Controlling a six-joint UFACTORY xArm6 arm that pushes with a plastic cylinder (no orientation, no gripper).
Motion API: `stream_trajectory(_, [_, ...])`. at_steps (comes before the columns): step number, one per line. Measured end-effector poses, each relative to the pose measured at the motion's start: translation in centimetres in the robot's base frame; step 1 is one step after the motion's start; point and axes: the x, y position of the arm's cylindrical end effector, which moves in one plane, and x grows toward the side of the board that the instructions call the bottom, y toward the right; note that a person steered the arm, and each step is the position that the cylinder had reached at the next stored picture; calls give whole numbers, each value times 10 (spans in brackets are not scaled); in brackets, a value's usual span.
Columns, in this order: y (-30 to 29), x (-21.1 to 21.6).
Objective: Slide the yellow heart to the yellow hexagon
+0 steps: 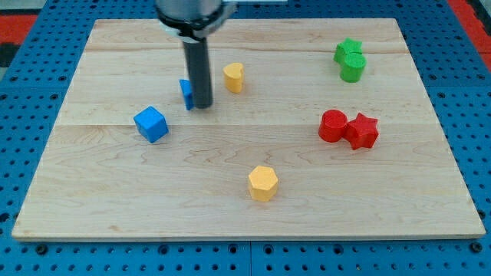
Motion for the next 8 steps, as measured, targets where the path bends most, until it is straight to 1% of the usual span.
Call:
stream_trajectory(2, [-15, -85])
stream_trajectory(3, [8, -91])
stream_trajectory(4, [25, -77])
stream_trajectory(6, [70, -73])
stream_trajectory(8, [84, -32])
